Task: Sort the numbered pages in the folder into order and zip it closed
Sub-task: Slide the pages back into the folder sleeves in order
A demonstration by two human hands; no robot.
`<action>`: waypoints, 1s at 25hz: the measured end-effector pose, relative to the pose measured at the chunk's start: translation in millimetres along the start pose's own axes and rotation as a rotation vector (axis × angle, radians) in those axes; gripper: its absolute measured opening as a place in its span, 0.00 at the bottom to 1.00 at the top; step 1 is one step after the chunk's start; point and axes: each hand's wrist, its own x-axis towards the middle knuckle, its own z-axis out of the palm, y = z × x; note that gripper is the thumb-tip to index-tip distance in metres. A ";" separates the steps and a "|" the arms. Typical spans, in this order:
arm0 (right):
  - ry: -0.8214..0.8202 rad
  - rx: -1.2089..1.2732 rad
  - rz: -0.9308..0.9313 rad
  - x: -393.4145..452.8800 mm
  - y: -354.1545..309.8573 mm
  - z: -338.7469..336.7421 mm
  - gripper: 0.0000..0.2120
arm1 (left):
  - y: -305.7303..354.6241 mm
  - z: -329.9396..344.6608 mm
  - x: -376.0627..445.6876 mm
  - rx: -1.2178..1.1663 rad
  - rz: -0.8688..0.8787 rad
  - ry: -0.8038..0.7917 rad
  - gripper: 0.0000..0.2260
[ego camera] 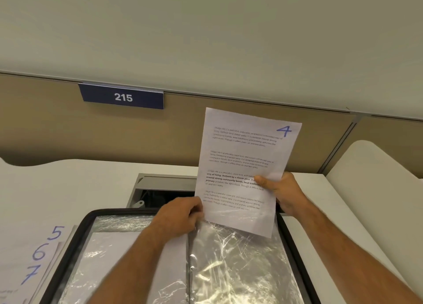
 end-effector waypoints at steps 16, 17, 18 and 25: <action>-0.230 -0.272 0.267 -12.7 7.2 -1.8 0.19 | 8.4 9.6 -3.1 -0.167 -0.058 0.045 0.01; -0.174 -0.234 0.257 -12.3 8.4 -1.7 0.17 | 9.2 9.8 -3.0 -0.169 -0.062 0.042 0.01; -0.120 -0.195 0.253 -11.6 9.6 -1.2 0.14 | 9.9 10.2 -3.2 -0.167 -0.064 0.039 0.02; -0.248 -0.405 0.473 -9.2 7.3 -8.3 0.16 | 14.1 10.9 -5.4 -0.168 -0.064 0.063 0.03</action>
